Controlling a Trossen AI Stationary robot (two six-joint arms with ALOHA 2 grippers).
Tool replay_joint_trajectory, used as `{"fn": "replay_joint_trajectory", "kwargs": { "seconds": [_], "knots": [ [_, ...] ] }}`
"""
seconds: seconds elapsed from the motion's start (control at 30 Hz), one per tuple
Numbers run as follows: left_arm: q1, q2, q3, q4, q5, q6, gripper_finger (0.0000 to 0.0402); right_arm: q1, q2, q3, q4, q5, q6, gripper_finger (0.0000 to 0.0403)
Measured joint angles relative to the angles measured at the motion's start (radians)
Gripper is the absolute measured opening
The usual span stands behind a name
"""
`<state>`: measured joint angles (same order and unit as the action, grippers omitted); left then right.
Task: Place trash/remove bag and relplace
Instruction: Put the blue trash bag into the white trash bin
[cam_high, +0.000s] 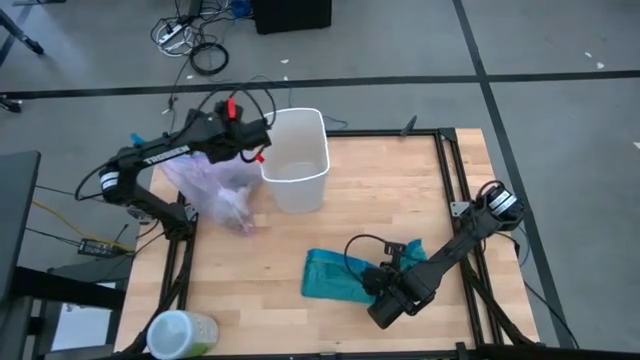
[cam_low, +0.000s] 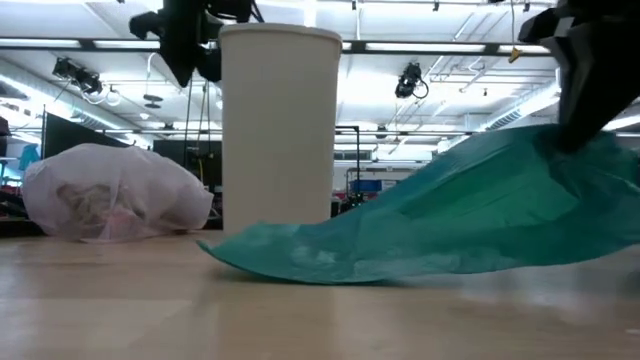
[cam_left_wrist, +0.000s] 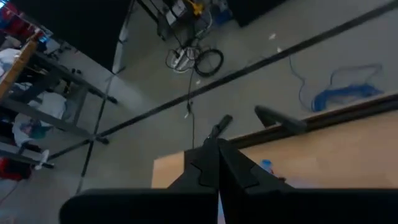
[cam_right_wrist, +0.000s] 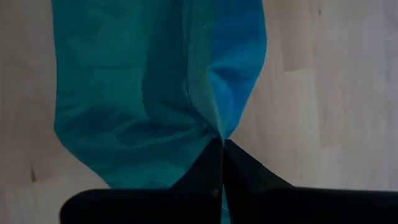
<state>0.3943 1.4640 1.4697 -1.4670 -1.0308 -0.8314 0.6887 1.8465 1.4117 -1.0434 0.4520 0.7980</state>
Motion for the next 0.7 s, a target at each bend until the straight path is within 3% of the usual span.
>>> {"fn": "replay_joint_trajectory", "kwargs": {
  "seconds": [0.5, 0.7],
  "knots": [
    [-0.082, 0.122, -0.003, 0.582, 0.294, 0.105, 0.0003, 0.058, 0.000, 0.000, -0.047, 0.005, 0.117, 0.0000],
    [-0.089, 0.140, -0.003, 0.502, 0.303, 0.075, 0.0003, 0.065, 0.000, 0.000, -0.034, 0.009, 0.136, 0.0000]
  ]
}}
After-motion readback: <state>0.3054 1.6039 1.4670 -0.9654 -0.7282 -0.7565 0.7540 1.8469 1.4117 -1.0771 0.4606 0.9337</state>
